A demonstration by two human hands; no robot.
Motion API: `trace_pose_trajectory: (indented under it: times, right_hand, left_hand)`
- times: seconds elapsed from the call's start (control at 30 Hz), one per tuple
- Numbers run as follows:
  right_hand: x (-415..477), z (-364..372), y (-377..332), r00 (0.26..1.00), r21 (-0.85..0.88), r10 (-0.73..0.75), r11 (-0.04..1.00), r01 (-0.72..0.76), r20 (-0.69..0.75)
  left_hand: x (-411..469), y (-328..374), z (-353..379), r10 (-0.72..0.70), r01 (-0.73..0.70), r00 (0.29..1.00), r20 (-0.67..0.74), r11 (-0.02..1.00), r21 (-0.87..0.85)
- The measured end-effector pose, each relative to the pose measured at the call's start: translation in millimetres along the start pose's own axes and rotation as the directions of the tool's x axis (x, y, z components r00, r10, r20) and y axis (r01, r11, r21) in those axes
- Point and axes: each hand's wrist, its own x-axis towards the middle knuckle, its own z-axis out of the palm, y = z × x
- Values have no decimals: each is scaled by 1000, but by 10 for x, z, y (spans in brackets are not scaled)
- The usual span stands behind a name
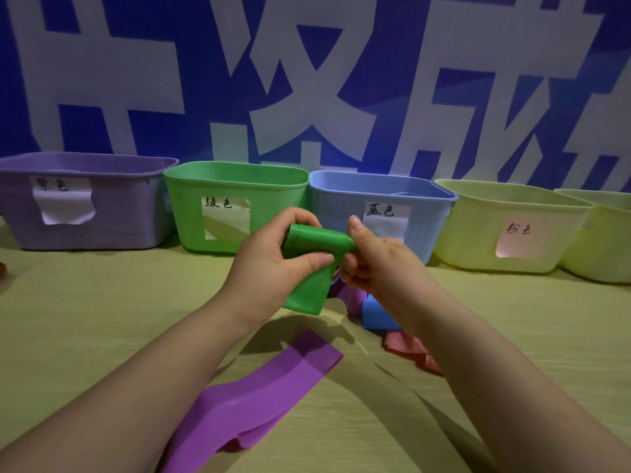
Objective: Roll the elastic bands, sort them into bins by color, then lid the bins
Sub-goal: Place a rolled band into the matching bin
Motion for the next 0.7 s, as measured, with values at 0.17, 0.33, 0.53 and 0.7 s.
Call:
trace_pose_trajectory:
  times: [0.17,0.33,0.53,0.7]
  right_hand:
    - [20,0,30,1000,29,9,1000,-9,9]
    - [-13,-13,1,998,-74,55,996,-56,-12]
    - [-27,-20,39,974,-266,-222,942,205,-35]
    - [0,-24,52,951,-251,-306,918,308,47]
  left_hand:
    - [14,-15,-7,-19,19,1000,4,1000,-3]
    - [6,-51,-2,-36,35,999,-8,999,-8]
    - [34,-80,-28,-55,55,996,-76,998,-3]
    - [7,-41,-12,-65,65,997,-40,998,-3]
